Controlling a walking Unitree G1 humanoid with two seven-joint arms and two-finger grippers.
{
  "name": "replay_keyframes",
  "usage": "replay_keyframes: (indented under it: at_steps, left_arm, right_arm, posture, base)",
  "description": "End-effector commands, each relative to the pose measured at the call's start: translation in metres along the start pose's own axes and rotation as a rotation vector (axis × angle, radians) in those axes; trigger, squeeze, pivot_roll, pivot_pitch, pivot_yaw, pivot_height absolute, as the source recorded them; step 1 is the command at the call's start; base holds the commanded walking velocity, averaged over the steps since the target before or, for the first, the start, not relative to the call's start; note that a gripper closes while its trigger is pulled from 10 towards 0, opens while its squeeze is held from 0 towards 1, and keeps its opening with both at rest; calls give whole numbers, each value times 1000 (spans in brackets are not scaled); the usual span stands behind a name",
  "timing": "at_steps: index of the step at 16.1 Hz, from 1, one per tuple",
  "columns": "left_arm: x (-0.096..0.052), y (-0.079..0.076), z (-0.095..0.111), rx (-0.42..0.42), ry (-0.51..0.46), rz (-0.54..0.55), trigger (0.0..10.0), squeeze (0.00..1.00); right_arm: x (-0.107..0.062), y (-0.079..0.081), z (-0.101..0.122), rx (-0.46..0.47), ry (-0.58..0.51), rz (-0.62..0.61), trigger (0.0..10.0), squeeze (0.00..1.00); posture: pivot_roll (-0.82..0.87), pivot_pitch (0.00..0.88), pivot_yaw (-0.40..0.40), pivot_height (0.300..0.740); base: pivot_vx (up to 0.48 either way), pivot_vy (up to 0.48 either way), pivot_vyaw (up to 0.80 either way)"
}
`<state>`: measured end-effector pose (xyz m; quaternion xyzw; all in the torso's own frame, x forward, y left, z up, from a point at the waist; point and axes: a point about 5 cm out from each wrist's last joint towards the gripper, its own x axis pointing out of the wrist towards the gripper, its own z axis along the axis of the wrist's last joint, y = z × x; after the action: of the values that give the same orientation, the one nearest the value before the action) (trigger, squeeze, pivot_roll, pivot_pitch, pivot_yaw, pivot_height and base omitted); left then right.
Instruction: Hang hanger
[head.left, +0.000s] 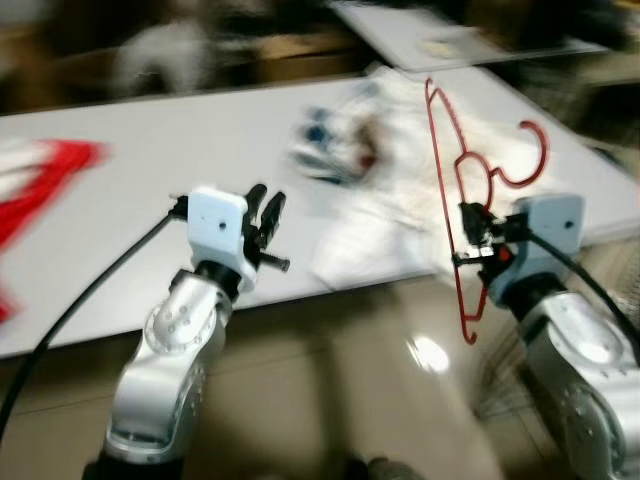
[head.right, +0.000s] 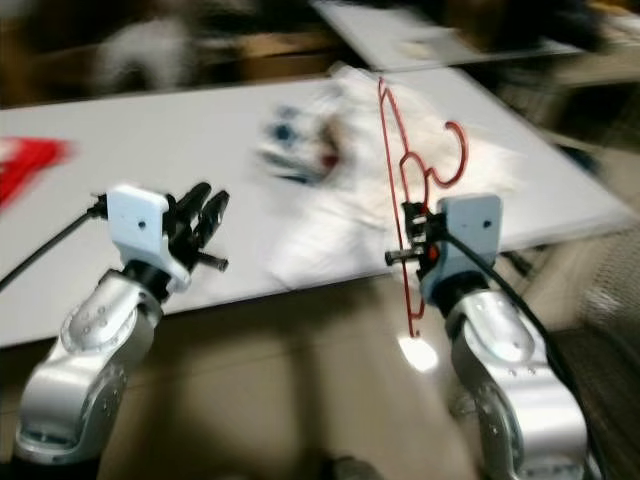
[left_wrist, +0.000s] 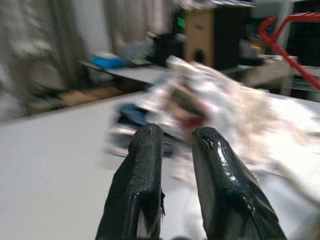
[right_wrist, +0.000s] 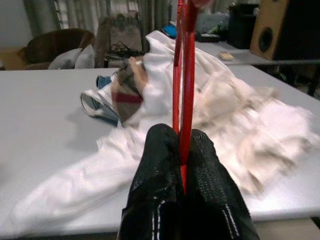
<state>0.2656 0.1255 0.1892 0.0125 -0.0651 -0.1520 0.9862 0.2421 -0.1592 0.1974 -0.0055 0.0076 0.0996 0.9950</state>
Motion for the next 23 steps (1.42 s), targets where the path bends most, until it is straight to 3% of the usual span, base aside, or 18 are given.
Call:
replay_keyframes:
  at_steps: [1,5,7,12,14,16,20,23]
  left_arm:
    - [3,-1,-1,-60,7,-4,10000,0]
    - [5,2,-4,-51,24,-7,10000,0]
    - [2,5,-4,-88,36,2,10000,1000]
    - [-4,12,-13,4,68,11,10000,1000]
    - [-4,10,-13,20,66,1,10000,729]
    - [-4,10,-14,16,68,3,10000,682]
    - [-4,8,-13,20,58,-16,10000,686]
    - [-3,4,-12,35,49,-43,10000,686]
  right_arm:
    - [0,-1,6,-13,-8,6,10000,0]
    - [0,-11,3,-7,9,-60,10000,0]
    - [0,-10,0,16,16,-57,10000,0]
    - [-3,-9,-13,21,70,-28,10000,0]
    - [-3,0,-8,80,16,58,10000,0]
    - [-5,1,-9,132,14,44,10000,0]
    - [-7,-3,-12,137,38,33,10000,0]
    - [-5,-5,-12,91,48,22,10000,0]
  posture:
    - [-184,77,68,740]
    - [-186,73,79,740]
    - [-172,77,79,740]
    - [-160,82,81,740]
    - [-166,88,86,740]
    - [-170,89,86,740]
    - [-174,91,85,740]
    - [-173,91,85,740]
  base:
    - [0,480,-800]
    - [0,480,-772]
    - [0,474,-759]
    - [0,0,-636]
    - [0,0,0]
    - [0,0,0]
    - [0,0,0]
    - [255,0,0]
